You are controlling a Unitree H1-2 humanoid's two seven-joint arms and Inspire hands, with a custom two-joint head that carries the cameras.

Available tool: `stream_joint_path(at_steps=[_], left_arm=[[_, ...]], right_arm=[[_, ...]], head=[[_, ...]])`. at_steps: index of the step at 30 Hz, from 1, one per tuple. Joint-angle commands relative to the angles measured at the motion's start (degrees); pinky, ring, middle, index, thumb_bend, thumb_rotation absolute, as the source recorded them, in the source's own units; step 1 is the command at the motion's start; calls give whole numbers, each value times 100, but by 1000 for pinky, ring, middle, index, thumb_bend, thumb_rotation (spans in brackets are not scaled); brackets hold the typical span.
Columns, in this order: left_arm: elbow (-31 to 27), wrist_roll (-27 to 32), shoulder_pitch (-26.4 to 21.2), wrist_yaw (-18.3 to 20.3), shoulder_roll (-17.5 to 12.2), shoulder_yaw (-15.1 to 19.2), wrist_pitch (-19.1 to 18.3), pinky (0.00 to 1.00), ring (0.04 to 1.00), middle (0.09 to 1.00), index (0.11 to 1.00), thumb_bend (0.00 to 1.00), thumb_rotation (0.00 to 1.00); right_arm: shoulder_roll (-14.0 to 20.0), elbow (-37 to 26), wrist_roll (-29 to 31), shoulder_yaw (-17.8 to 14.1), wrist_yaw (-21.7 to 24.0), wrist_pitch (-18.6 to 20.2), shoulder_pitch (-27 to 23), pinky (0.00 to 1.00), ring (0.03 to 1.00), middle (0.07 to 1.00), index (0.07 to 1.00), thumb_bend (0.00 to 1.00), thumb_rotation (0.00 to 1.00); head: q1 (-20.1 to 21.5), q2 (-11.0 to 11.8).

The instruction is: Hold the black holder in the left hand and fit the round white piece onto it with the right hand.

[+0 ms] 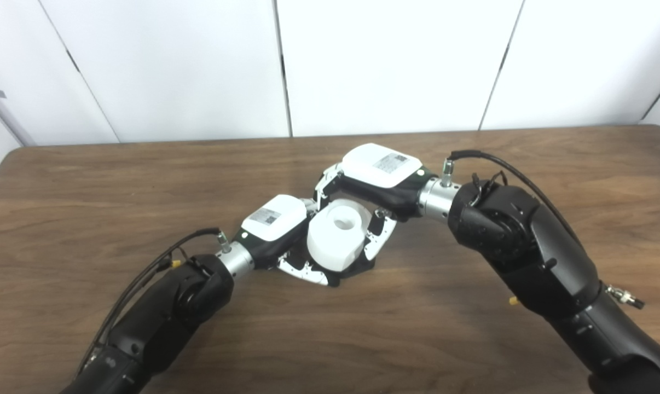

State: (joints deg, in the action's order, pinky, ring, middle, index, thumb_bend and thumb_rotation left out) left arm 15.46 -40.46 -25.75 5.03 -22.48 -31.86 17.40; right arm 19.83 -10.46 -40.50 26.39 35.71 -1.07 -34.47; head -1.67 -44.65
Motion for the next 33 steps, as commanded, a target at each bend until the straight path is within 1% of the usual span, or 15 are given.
stream_joint_path(at_steps=[1,7,15,17,24,28,33], left_arm=[[84,-317,144,397,-5,-229,-68,868,908,888,481,524,75],[47,-313,135,450,-36,-222,-99,863,917,888,482,524,75],[-49,-305,152,510,-63,-211,-181,856,916,884,481,524,75],[-84,-308,157,541,-64,-207,-216,856,918,882,482,524,74],[-46,-321,158,518,-62,-193,-177,852,917,878,482,524,74],[-22,-304,164,470,-58,-187,-116,848,911,876,481,524,73],[-75,-332,171,516,-59,-194,-168,849,913,879,482,524,74]], right_arm=[[44,59,-2,27,-19,-179,-164,743,838,753,482,522,140],[142,39,72,30,146,-226,-208,767,849,761,482,521,140],[298,-38,147,42,335,-312,-255,749,848,759,482,521,139],[324,-47,149,35,361,-315,-251,760,849,758,482,522,139],[348,-103,167,8,424,-251,-241,786,851,759,482,523,139],[352,-109,190,-18,389,-274,-216,777,844,755,481,523,138],[352,-117,210,-19,396,-268,-197,776,845,756,481,523,138]], head=[[4,-7],[12,-21],[43,-68],[42,-74],[48,-87],[42,-94],[41,-113]])
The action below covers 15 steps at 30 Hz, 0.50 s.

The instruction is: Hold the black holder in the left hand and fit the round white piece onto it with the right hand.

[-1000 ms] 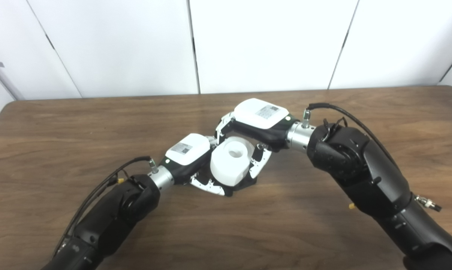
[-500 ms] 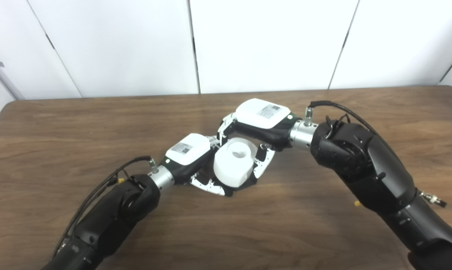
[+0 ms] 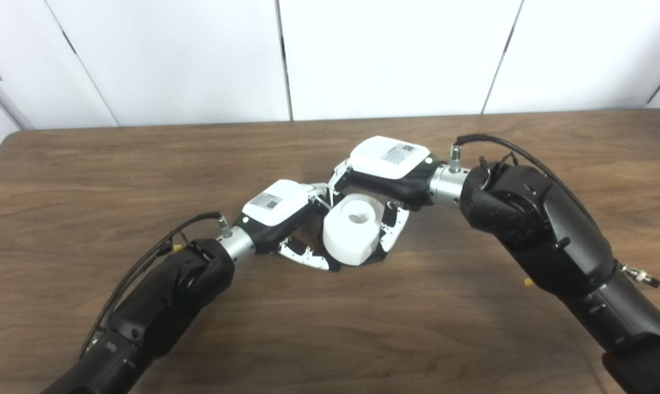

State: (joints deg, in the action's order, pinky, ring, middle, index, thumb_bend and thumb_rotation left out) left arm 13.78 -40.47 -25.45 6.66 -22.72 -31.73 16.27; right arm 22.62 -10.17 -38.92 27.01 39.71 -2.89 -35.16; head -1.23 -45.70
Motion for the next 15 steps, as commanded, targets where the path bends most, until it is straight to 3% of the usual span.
stream_joint_path(at_steps=[1,9,12,14,15], left_arm=[[93,-329,141,349,-33,-207,-52,849,913,880,482,524,75],[149,-312,129,285,-11,-210,27,836,908,876,482,524,75],[149,-280,128,306,-8,-201,35,838,908,876,481,524,74],[139,-248,130,341,-5,-191,13,848,912,880,481,524,73],[140,-238,130,347,-4,-188,12,850,912,881,481,524,73]], right_arm=[[73,-146,53,-79,-1,-80,-126,778,845,756,482,522,138],[78,-90,-7,-38,-51,-172,-113,767,843,760,482,521,140],[60,-168,-3,-60,94,29,-121,783,847,767,490,521,146],[47,-260,-6,-69,260,249,-140,792,859,805,757,778,266],[39,-295,-20,-73,320,331,-146,793,865,826,844,835,300]], head=[[-8,-8],[-11,-1],[-13,3],[-13,3],[-13,3]])
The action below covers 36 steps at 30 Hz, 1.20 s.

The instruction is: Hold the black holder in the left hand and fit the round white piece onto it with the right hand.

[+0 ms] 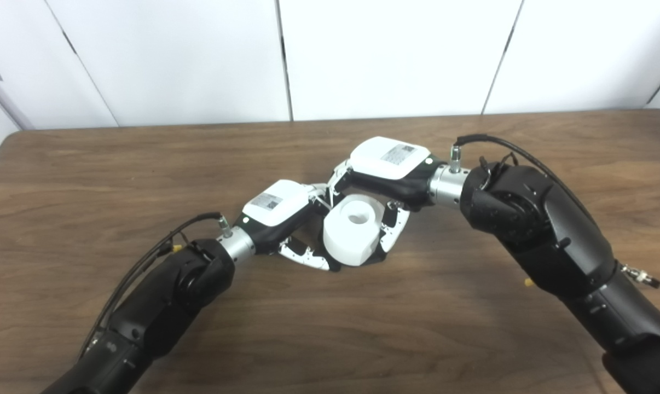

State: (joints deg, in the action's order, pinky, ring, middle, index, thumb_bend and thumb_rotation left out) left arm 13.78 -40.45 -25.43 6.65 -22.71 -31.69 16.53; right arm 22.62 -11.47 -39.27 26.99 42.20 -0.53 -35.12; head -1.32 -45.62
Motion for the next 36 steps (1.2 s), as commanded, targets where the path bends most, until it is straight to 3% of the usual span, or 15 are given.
stream_joint_path(at_steps=[1,2,5,24,31,36], left_arm=[[145,-235,126,348,-6,-191,-6,852,912,882,481,524,73],[147,-237,125,351,-9,-191,-6,853,912,882,481,524,73],[159,-232,123,344,-11,-182,-4,852,908,881,481,524,73],[158,-284,106,365,-49,-195,5,842,899,881,481,524,73],[201,-304,80,323,-40,-197,44,838,904,883,481,524,75],[202,-245,80,342,-43,-164,31,841,907,874,481,524,73]], right_arm=[[33,-191,-6,-74,108,146,-155,793,869,842,905,877,323],[23,-216,-33,-80,137,190,-161,787,869,858,962,922,344],[-1,-246,-90,-102,167,251,-170,755,868,880,996,984,350],[26,-270,-150,-146,163,284,-197,749,869,878,1000,999,317],[333,-431,-73,-389,593,591,-386,782,912,941,1000,1000,329],[731,-568,112,-695,789,656,-354,742,896,951,1000,1000,317]], head=[[-4,-4],[-6,-5],[2,-3],[18,8],[14,22],[39,27]])
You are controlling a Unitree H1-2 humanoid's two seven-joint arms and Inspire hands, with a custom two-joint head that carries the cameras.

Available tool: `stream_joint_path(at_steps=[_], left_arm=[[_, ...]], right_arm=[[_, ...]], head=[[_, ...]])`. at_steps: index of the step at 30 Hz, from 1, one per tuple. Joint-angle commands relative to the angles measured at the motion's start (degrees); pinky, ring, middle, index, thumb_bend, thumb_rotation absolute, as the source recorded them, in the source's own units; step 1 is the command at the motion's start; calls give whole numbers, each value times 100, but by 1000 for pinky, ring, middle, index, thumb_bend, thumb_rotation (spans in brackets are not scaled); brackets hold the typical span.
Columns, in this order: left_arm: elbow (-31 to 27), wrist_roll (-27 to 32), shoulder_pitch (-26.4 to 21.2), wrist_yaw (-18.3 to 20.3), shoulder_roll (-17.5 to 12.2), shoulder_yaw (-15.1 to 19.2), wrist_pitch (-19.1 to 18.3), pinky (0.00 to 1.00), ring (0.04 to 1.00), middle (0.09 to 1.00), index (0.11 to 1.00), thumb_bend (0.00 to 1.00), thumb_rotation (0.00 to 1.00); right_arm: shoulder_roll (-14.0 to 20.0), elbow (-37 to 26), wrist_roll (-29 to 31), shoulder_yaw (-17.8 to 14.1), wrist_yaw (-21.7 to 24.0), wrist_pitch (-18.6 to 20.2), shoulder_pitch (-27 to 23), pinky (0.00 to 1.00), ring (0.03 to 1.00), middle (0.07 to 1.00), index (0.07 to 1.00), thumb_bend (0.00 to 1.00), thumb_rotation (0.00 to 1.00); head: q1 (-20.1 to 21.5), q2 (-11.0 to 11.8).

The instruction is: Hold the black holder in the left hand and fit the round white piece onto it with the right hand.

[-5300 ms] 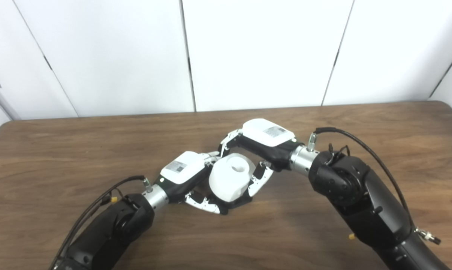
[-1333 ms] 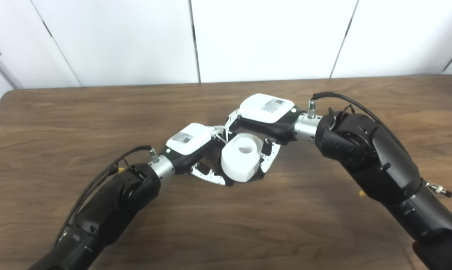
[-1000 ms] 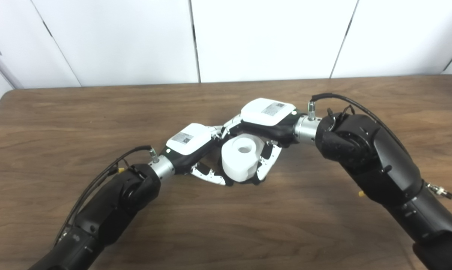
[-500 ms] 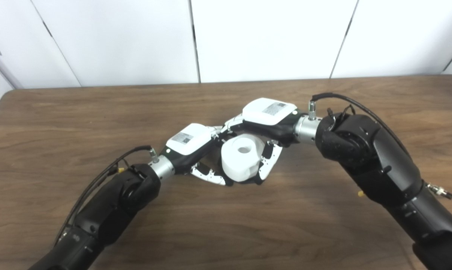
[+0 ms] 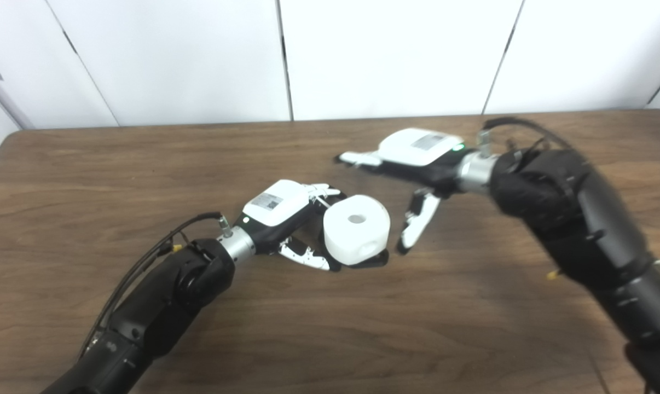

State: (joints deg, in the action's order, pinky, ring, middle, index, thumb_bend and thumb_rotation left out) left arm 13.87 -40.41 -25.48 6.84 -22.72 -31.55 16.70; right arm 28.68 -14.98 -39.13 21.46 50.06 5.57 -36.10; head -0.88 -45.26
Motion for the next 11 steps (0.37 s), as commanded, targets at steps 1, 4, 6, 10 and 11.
stream_joint_path(at_steps=[1,4,6,10,11], left_arm=[[205,-236,81,320,-47,-173,30,839,906,873,481,524,73],[222,-225,70,323,-55,-165,51,838,907,874,481,524,72],[240,-227,65,306,-53,-160,73,831,902,870,481,524,72],[273,-191,65,298,-37,-122,106,825,899,868,481,524,72],[275,-204,62,301,-36,-120,101,826,901,869,481,524,72]], right_arm=[[217,-238,154,-206,12,44,-228,739,893,949,1000,1000,313],[444,-355,228,-292,176,183,-198,746,895,952,1000,1000,287],[583,-445,294,-330,295,272,-190,717,891,950,1000,1000,298],[825,-570,547,-504,380,393,-124,695,876,929,1000,1000,283],[840,-588,582,-564,321,409,-87,689,868,918,1000,995,265]], head=[[1,-11],[7,-6],[5,-7],[23,-5],[26,6]])
